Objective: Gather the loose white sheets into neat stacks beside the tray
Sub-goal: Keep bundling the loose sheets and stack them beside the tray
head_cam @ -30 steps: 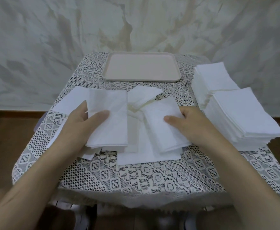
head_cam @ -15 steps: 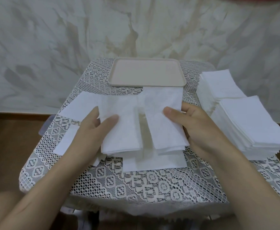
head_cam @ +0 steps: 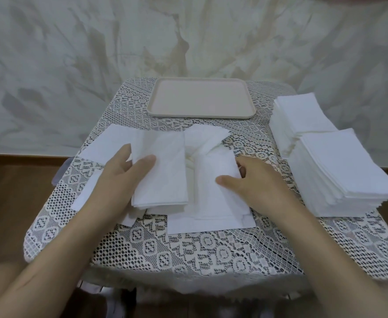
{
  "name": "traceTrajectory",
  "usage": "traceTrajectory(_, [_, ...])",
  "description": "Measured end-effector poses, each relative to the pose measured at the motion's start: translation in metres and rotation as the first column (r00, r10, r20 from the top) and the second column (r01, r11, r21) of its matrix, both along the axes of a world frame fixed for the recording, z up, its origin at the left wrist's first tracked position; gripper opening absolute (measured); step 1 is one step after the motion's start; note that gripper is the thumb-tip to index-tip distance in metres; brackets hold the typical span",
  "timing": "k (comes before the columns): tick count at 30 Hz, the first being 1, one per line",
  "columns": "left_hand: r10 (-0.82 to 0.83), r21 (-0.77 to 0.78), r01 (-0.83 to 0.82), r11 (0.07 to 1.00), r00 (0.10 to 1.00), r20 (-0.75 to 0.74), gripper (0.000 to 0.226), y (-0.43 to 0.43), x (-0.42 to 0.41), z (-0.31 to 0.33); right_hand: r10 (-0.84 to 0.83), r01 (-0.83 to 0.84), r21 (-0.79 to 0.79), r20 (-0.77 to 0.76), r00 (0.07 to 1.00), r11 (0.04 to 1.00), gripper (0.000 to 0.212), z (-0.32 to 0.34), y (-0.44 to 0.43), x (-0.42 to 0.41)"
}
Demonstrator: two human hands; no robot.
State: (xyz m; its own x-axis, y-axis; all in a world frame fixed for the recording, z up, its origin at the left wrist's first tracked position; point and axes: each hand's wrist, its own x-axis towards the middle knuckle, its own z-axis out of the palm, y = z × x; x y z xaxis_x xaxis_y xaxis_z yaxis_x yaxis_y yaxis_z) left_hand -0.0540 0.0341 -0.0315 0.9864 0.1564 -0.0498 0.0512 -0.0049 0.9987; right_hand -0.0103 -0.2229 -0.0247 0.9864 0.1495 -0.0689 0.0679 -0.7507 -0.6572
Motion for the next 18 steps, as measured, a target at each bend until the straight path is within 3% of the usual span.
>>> traceTrajectory(5, [0.001,0.019,-0.001,1.0,1.0,-0.002,0.017,0.0,0.0,0.001,0.034,-0.029,-0.157,0.029,0.999,0.987,0.029,-0.004,0.013,0.002])
traceTrajectory(13, [-0.01,0.049,0.011,0.999,1.0,-0.013,0.014,0.0,-0.002,0.003,0.097,-0.091,-0.191,0.019,0.995,0.977,0.025,-0.002,0.012,0.003])
traceTrajectory(15, [-0.004,0.053,0.005,0.999,1.0,-0.015,0.014,0.0,-0.002,0.004,0.12,-0.12,-0.044,0.0,0.993,0.992,0.021,0.002,0.008,0.001])
traceTrajectory(18, [-0.003,0.033,0.004,0.999,1.0,-0.01,0.015,-0.001,-0.002,0.004,0.128,-0.12,0.32,-0.005,0.992,0.94,0.009,0.013,-0.003,-0.001])
